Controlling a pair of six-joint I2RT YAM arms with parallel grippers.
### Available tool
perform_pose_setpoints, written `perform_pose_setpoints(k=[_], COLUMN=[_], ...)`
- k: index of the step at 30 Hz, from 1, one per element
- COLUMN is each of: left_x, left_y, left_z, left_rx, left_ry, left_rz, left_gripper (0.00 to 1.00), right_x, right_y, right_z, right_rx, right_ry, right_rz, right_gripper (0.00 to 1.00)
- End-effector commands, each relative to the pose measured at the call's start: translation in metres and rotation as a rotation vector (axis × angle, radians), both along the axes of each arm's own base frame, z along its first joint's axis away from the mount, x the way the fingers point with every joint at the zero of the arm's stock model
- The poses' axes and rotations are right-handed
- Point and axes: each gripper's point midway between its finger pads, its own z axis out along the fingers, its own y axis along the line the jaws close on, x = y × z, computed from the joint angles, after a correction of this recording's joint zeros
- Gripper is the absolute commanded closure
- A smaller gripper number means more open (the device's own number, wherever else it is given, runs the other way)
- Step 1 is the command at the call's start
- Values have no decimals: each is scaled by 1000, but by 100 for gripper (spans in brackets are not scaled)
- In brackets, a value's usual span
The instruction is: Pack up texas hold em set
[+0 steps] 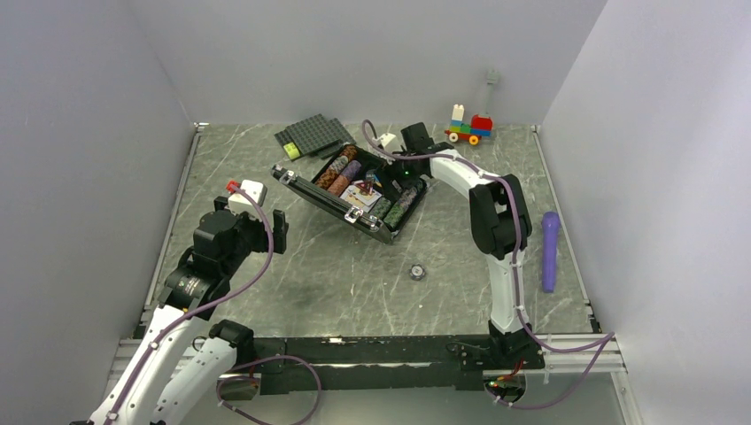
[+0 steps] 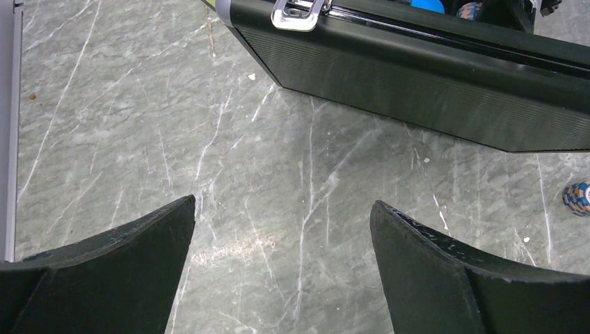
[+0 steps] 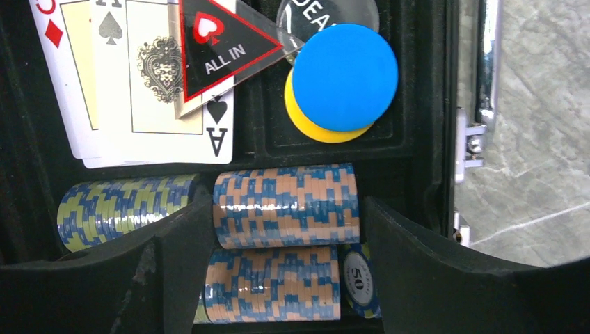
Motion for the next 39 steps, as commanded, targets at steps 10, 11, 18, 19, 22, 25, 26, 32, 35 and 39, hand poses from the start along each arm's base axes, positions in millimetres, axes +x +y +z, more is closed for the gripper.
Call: perform_pose_setpoints(k=[10,11,18,19,22,25,26,32,35,39], left_x=[3,3,3,3,3,3,3,3,4,3], left_y=[0,0,-1,-1,-2,-3,-3,-3,-3,-3], left_z=[5,5,5,5,4,4,4,4,3,3], left_rx=[-4,-4,-6,-6,-8,-8,-8,-9,-8,-8], left_ry=[-25,-25,-26,-27,-25,-22,-21,-22,-19,-22], left_rz=[-1,0,-5,-5,-11,-13,-14,-16,-14,-15], left_gripper=[2,2,2,2,2,2,2,2,2,2], right_x=[19,20,25,25,23,17,15,5,4,4], right_y=[-4,-5,-12,-12,-9,-5,-4,0,-2,-5], right_z=[79,81,86,84,76,67,65,50,41,33], right_rx=[162,183,328,337,361,382,388,400,383,366], right_ry=[-110,-105,-38,-27,19,67,77,146,158,154], right_rz=[-29,-33,-74,-77,-79,-67,-62,-46,-58,-71], right_gripper=[13,13,15,16,17,18,18,19,20,20])
